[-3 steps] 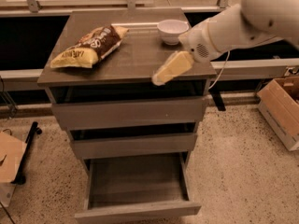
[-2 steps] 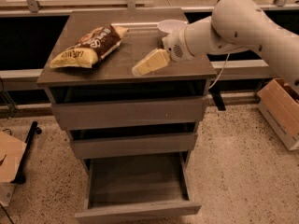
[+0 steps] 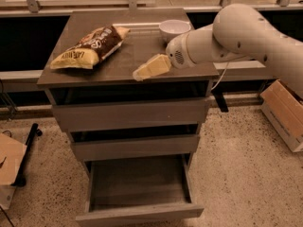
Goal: Place brown chip bag into bottom drawer
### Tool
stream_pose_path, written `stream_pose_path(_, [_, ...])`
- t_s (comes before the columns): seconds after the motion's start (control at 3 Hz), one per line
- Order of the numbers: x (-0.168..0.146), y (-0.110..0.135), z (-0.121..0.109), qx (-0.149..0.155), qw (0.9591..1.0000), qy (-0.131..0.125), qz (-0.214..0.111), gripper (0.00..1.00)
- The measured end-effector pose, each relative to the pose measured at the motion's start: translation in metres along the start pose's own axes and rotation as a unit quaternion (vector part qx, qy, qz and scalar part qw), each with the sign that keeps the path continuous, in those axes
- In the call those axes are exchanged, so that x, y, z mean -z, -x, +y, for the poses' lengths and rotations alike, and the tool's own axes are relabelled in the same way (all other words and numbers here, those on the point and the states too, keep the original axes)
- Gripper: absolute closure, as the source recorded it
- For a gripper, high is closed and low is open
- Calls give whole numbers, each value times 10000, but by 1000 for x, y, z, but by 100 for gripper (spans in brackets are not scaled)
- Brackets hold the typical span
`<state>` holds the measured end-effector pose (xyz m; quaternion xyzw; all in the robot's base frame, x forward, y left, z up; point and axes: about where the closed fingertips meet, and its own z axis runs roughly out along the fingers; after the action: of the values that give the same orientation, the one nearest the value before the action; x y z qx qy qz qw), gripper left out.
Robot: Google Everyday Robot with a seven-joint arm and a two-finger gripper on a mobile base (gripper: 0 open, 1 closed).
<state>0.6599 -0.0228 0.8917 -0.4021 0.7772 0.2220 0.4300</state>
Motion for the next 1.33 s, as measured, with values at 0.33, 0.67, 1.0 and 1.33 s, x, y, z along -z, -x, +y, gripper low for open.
stream_pose_path(0.33, [-31,3,4,-249,9989,-186,-349,0])
stream_pose_path(0.67, [-78,48,7,-286,9951,-361,-880,0])
stream_pose_path(1.0, [-114,80,23,-246,9935,-262,-1079,0])
stream_pose_path(1.33, [-147,107,51,-137,9936,82,-1120,0])
